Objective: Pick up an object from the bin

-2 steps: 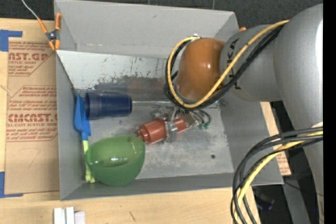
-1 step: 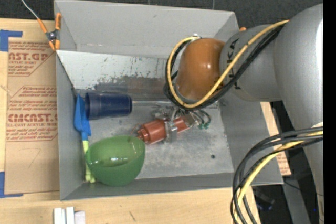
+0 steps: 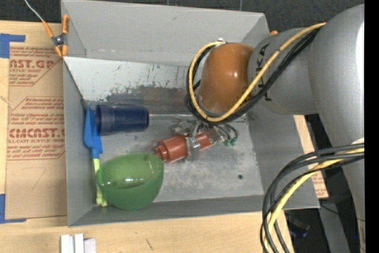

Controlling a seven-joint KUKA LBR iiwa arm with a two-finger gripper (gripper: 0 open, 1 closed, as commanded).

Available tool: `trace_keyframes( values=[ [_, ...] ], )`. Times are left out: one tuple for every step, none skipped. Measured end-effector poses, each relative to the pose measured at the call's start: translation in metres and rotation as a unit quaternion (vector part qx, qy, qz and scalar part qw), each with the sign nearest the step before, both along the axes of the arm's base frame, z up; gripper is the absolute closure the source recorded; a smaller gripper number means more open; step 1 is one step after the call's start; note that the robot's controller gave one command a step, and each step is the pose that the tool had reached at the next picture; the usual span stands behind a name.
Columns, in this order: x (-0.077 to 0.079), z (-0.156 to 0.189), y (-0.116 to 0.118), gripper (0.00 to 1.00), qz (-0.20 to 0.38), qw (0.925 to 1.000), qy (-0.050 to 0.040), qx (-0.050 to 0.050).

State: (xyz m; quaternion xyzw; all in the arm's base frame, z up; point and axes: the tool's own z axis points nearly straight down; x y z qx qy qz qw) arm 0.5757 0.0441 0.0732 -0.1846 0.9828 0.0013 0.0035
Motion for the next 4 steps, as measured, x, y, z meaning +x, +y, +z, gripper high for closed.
trace_keyframes(
  values=[
    [0.0,0.0,0.0,1.0,0.0,1.0,0.0,0.0],
    [0.0,0.0,0.0,1.0,0.0,1.0,0.0,0.0],
    [0.0,0.0,0.0,1.0,0.0,1.0,0.0,0.0],
    [0.0,0.0,0.0,1.0,0.0,1.0,0.0,0.0]
  ],
)
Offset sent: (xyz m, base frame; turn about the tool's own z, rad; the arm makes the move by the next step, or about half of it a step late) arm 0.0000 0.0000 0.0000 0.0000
